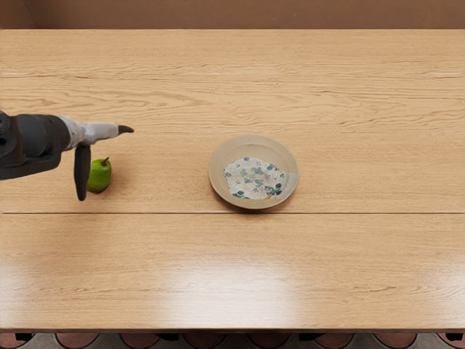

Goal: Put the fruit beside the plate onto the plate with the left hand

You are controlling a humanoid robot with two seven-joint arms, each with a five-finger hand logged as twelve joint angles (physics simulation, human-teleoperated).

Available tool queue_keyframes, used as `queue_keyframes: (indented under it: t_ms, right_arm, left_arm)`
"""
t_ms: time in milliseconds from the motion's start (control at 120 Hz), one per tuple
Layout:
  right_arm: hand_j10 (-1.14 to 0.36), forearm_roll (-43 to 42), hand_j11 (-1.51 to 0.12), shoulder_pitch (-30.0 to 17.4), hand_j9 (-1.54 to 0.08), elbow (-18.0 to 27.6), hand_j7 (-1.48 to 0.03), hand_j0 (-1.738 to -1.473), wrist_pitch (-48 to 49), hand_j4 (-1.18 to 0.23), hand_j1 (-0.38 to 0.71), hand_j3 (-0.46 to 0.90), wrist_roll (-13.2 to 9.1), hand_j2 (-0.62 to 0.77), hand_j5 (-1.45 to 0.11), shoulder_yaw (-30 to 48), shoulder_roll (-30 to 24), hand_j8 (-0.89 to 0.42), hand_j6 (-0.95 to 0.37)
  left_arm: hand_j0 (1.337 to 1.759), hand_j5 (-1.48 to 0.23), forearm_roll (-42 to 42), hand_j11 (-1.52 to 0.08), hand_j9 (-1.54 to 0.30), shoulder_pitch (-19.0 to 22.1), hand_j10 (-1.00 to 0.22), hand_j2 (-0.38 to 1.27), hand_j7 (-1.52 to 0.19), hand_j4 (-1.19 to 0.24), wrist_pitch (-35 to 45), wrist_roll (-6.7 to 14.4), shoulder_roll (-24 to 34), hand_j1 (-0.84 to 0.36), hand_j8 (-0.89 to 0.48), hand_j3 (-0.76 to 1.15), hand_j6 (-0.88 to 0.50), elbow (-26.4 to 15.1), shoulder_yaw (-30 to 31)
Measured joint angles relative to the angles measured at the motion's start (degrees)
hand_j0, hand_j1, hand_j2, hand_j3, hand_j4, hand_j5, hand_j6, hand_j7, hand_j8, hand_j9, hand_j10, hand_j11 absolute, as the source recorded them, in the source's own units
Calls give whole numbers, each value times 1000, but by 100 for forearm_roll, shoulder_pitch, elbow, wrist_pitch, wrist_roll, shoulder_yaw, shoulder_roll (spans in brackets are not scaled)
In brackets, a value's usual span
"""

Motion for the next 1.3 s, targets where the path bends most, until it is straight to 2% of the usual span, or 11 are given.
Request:
queue_keyframes:
  t_ms: [317, 492, 700, 1300]
  right_arm:
    - [-24, 0, -31, 8, -31, -7, -31, -1658, -1, -24, -320, 0, 0, -5, -31, 0, 0, -24, -24]
    - [-24, 0, -31, 9, -31, -8, -31, -1658, 0, -24, -320, 0, 0, -5, -31, 0, 0, -24, -24]
    - [-24, 0, -31, 9, -31, -9, -31, -1658, -1, -24, -320, 0, 0, -5, -31, 0, 0, -24, -24]
    - [-24, 0, -31, 9, -31, -9, -31, -1658, 1, -24, -320, 0, 0, -5, -31, 0, 0, -24, -24]
  left_arm:
    - [1658, -17, 665, -16, -16, 364, -17, 4, -16, -17, 365, 1, -120, 335, -18, 0, -19, -38, 0]
    - [1658, -116, 870, -115, -115, 484, -93, 20, -115, -93, 471, 1, -200, 245, -95, 0, -95, -24, 8]
    - [1658, -170, 1196, -169, -169, 646, -135, 29, -169, -135, 555, 1, -324, 195, -136, 0, -137, 4, 19]
    - [1658, -297, 1354, -296, -297, 694, -233, 49, -297, -234, 649, 1, -336, 78, -235, 0, -235, 210, 155]
